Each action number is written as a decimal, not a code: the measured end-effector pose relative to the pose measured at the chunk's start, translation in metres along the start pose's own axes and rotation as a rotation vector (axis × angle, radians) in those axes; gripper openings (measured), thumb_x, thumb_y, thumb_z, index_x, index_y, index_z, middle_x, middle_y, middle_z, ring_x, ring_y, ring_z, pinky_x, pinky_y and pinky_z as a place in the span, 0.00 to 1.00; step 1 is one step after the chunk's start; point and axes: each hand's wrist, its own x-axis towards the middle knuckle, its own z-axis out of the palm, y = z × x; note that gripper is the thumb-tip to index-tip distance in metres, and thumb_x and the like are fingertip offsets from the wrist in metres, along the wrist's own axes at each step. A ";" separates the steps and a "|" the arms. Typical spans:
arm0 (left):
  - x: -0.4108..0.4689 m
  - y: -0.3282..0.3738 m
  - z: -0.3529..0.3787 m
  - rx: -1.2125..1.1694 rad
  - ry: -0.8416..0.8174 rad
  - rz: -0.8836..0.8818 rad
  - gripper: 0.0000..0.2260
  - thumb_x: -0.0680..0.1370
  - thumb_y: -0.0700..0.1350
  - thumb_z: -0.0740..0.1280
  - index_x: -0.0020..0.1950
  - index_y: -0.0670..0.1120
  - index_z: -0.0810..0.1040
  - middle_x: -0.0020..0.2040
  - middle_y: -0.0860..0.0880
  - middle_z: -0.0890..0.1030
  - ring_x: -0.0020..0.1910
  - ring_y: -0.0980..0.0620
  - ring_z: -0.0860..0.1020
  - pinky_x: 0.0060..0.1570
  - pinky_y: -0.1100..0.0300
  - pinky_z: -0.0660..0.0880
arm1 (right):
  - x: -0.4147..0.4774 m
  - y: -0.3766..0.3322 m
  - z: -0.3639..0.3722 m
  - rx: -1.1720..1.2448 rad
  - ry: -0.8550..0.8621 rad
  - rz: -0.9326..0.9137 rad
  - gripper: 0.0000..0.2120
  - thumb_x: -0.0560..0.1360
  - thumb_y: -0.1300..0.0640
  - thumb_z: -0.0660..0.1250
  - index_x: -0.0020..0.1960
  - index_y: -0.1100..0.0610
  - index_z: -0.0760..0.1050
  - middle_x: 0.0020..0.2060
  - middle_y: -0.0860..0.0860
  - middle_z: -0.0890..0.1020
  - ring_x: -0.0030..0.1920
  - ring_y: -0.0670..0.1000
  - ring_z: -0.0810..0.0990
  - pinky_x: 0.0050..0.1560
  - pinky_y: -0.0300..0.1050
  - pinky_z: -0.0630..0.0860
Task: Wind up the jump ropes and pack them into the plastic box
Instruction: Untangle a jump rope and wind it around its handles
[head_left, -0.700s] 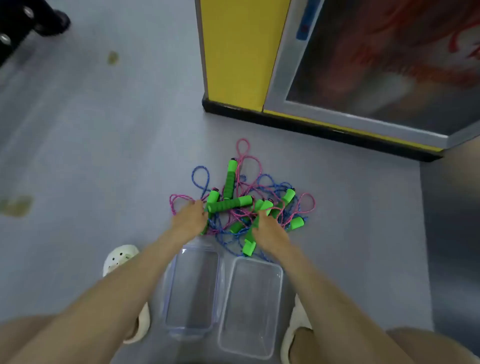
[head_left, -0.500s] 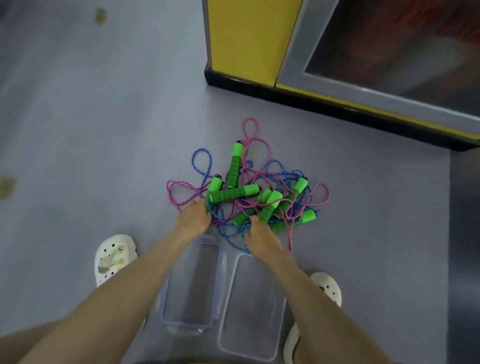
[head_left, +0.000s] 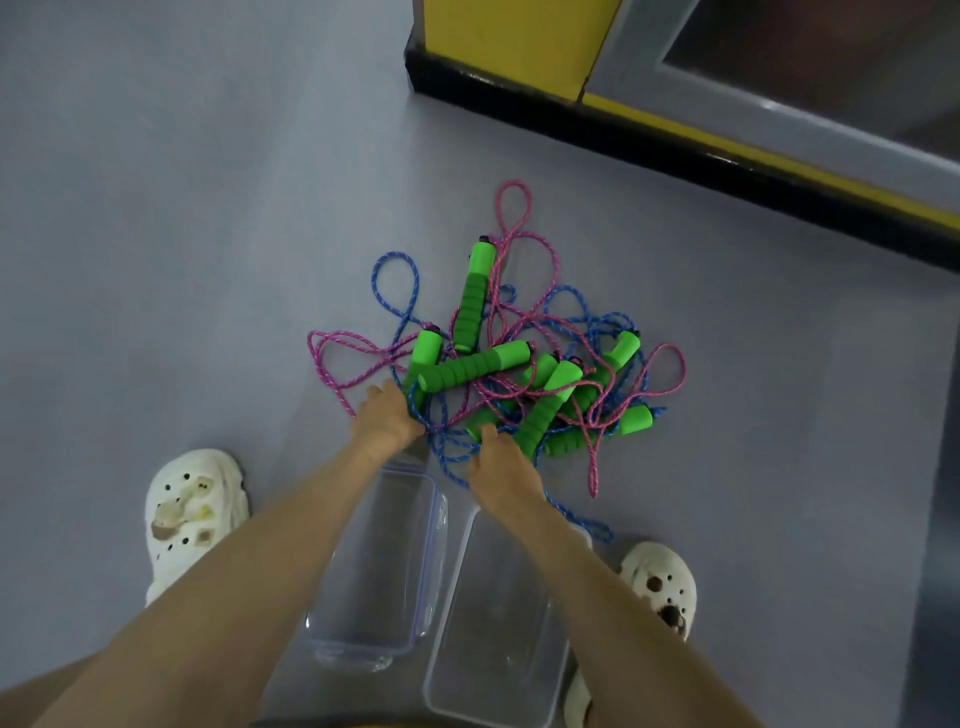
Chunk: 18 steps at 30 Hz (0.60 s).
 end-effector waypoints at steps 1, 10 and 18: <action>-0.004 0.002 -0.003 -0.008 -0.030 -0.016 0.18 0.74 0.46 0.68 0.59 0.38 0.73 0.57 0.37 0.75 0.60 0.38 0.72 0.56 0.49 0.73 | -0.001 0.001 0.000 0.005 0.002 0.002 0.15 0.79 0.64 0.56 0.65 0.61 0.63 0.57 0.60 0.73 0.54 0.61 0.76 0.42 0.47 0.67; -0.070 0.006 -0.051 -0.252 0.035 -0.055 0.11 0.71 0.40 0.71 0.35 0.43 0.69 0.41 0.41 0.78 0.42 0.44 0.78 0.39 0.57 0.72 | -0.052 -0.018 -0.038 -0.029 0.028 -0.061 0.09 0.78 0.63 0.56 0.58 0.64 0.67 0.54 0.60 0.74 0.53 0.61 0.76 0.43 0.47 0.67; -0.183 0.029 -0.113 -0.260 0.166 0.162 0.03 0.74 0.35 0.64 0.41 0.41 0.73 0.45 0.37 0.79 0.46 0.41 0.79 0.39 0.58 0.68 | -0.150 -0.041 -0.095 -0.059 0.215 -0.111 0.17 0.78 0.62 0.56 0.67 0.62 0.63 0.61 0.61 0.71 0.59 0.62 0.74 0.52 0.52 0.71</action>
